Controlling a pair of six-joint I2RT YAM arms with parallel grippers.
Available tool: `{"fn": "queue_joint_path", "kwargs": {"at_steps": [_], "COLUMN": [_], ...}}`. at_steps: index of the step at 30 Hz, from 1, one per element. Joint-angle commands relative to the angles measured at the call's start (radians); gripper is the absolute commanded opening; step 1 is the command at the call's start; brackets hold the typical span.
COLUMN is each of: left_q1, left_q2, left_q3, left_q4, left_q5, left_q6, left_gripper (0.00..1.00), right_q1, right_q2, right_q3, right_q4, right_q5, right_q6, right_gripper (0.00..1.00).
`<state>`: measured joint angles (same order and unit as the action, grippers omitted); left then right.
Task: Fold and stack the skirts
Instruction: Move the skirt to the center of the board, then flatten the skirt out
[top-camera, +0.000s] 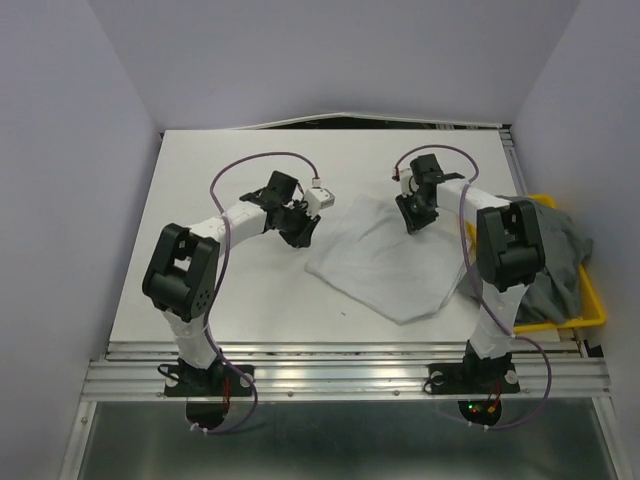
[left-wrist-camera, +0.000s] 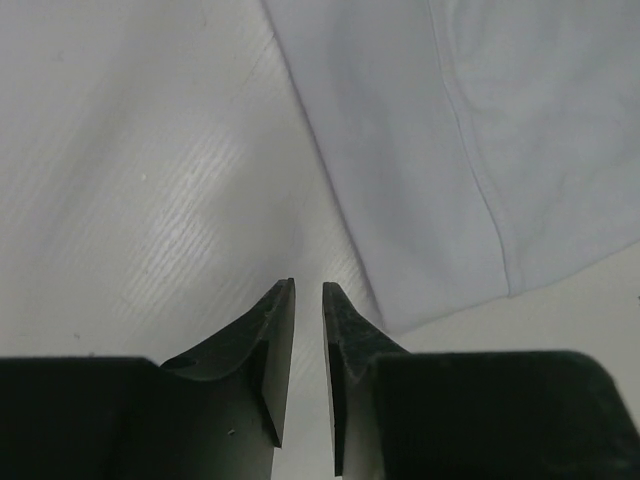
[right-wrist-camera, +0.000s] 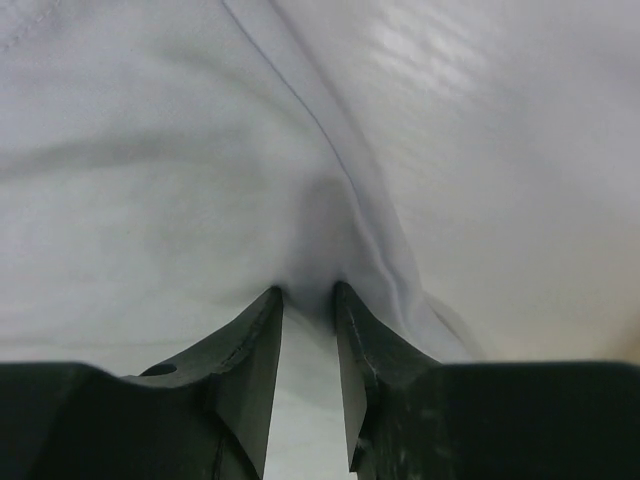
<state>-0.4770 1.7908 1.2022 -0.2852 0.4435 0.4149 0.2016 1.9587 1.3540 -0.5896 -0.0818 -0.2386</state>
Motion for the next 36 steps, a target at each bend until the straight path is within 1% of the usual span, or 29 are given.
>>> {"fn": "queue_joint_path", "kwargs": {"at_steps": [1,2,4,6,7,8,10,11,12,13,14,15,16,17,18,19,21,22,23,24,25,27,29,32,36], "left_q1": [0.072,0.122,0.179,0.251,0.268,0.281,0.297,0.299,0.299,0.299,0.299,0.299,0.301,0.304,0.304,0.305,0.305,0.304,0.304,0.304,0.304,0.304,0.304,0.304,0.304], "left_q2": [-0.128,-0.16,-0.185,-0.2,-0.202,-0.2,-0.191,-0.17,-0.154,-0.137,-0.09,-0.061,-0.033,0.014,0.034,0.065,0.088,0.099,0.12,0.133,0.156,0.177,0.196,0.222,0.242], "left_q3": [-0.067,-0.085,-0.092,-0.066,-0.04,-0.029,-0.004,0.025,0.045,0.089,0.115,0.147,0.177,0.231,0.255,0.293,0.325,0.341,0.376,0.393,0.419,0.444,0.459,0.459,0.458], "left_q4": [-0.029,-0.04,-0.058,-0.095,-0.103,-0.107,-0.112,-0.114,-0.12,-0.126,-0.135,-0.149,-0.176,-0.189,-0.203,-0.206,-0.216,-0.232,-0.242,-0.256,-0.288,-0.325,-0.359,-0.364,-0.379], "left_q5": [0.024,0.04,0.098,0.129,0.147,0.15,0.147,0.144,0.144,0.144,0.144,0.144,0.143,0.143,0.143,0.143,0.144,0.147,0.153,0.162,0.182,0.205,0.221,0.215,0.201], "left_q6": [0.009,0.001,0.004,0.034,0.048,0.061,0.082,0.1,0.113,0.137,0.15,0.157,0.169,0.195,0.206,0.219,0.268,0.284,0.301,0.349,0.373,0.424,0.475,0.507,0.545], "left_gripper": [0.28,0.27,0.27,0.27,0.27,0.29,0.33,0.37,0.38,0.41,0.55,0.58,0.61,0.66,0.68,0.7,0.72,0.72,0.72,0.72,0.72,0.7,0.69,0.64,0.61], "right_q1": [0.146,0.174,0.241,0.278,0.292,0.303,0.312,0.312,0.303,0.294,0.28,0.242,0.219,0.194,0.146,0.122,0.079,0.046,0.03,0.016,0.007,-0.007,-0.007,-0.016,-0.016], "right_q2": [0.152,0.164,0.19,0.218,0.221,0.221,0.204,0.178,0.157,0.135,0.114,0.1,0.082,0.08,0.091,0.101,0.129,0.143,0.166,0.175,0.192,0.209,0.218,0.233,0.255], "right_q3": [0.054,0.071,0.129,0.169,0.187,0.216,0.253,0.282,0.287,0.286,0.287,0.293,0.304,0.319,0.351,0.37,0.404,0.428,0.433,0.433,0.436,0.448,0.461,0.477,0.485], "right_q4": [0.097,0.103,0.106,0.102,0.097,0.094,0.068,0.044,0.039,0.039,0.039,0.037,0.018,0.004,-0.012,-0.048,-0.091,-0.126,-0.142,-0.151,-0.173,-0.211,-0.257,-0.326,-0.386], "right_q5": [-0.044,-0.055,-0.085,-0.14,-0.162,-0.182,-0.271,-0.289,-0.286,-0.283,-0.286,-0.285,-0.282,-0.283,-0.28,-0.277,-0.289,-0.292,-0.302,-0.317,-0.322,-0.352,-0.375,-0.427,-0.486], "right_q6": [0.018,0.025,0.035,0.042,0.045,0.048,0.056,0.052,0.03,0.013,-0.004,-0.022,-0.071,-0.096,-0.146,-0.175,-0.235,-0.295,-0.324,-0.347,-0.393,-0.422,-0.449,-0.481,-0.499], "right_gripper": [0.34,0.34,0.34,0.35,0.35,0.38,0.43,0.51,0.54,0.61,0.67,0.71,0.75,0.8,0.81,0.82,0.82,0.81,0.78,0.75,0.7,0.65,0.63,0.61,0.6]}}
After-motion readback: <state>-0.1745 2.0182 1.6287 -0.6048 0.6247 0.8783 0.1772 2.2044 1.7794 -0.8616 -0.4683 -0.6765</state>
